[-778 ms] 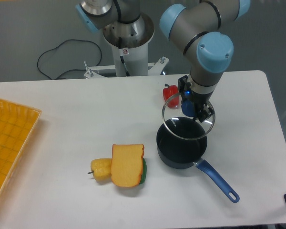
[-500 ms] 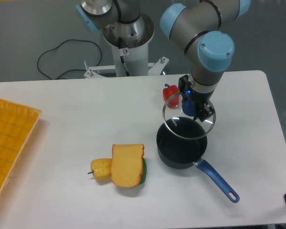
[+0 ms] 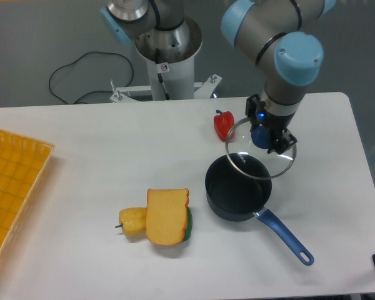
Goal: Place the lid on the table
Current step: 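Carry the glass lid away from the saucepan and lower it toward the table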
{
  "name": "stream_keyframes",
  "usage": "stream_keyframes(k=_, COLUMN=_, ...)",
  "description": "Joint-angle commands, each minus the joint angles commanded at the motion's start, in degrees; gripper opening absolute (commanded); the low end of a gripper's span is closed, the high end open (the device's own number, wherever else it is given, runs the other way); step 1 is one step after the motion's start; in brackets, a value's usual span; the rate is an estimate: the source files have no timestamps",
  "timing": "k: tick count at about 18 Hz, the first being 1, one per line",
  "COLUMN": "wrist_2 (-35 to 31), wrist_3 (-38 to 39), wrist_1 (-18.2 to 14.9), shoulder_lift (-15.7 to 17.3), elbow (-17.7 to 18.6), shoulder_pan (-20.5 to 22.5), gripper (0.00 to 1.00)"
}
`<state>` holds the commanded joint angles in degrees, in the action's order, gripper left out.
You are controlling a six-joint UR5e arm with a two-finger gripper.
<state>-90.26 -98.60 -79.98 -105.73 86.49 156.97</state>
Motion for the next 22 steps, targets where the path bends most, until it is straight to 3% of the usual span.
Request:
stream_keyframes(k=7, wrist_2=-0.5, wrist_3=-4.6, wrist_1=2.8, shoulder_lift=-2.2, elbow=-0.5, shoulder_pan=1.1, gripper=0.51)
stream_keyframes(k=12, wrist_2=-1.8, wrist_3=-9.2, wrist_1=3.6, shoulder_lift=-4.3, elbow=-0.7, shoulder_pan=4.7, gripper=0.51)
stream_keyframes(k=15, wrist_2=-1.9, wrist_3=-10.7, wrist_1=7.7, shoulder_lift=-6.1, elbow=-0.3, shoulder_pan=5.8, gripper=0.51)
stream_keyframes(k=22, wrist_2=-1.9, wrist_3=-11.4, wrist_1=10.2, shoulder_lift=-8.3, elbow=0.3, shoulder_pan=7.8, gripper=0.51)
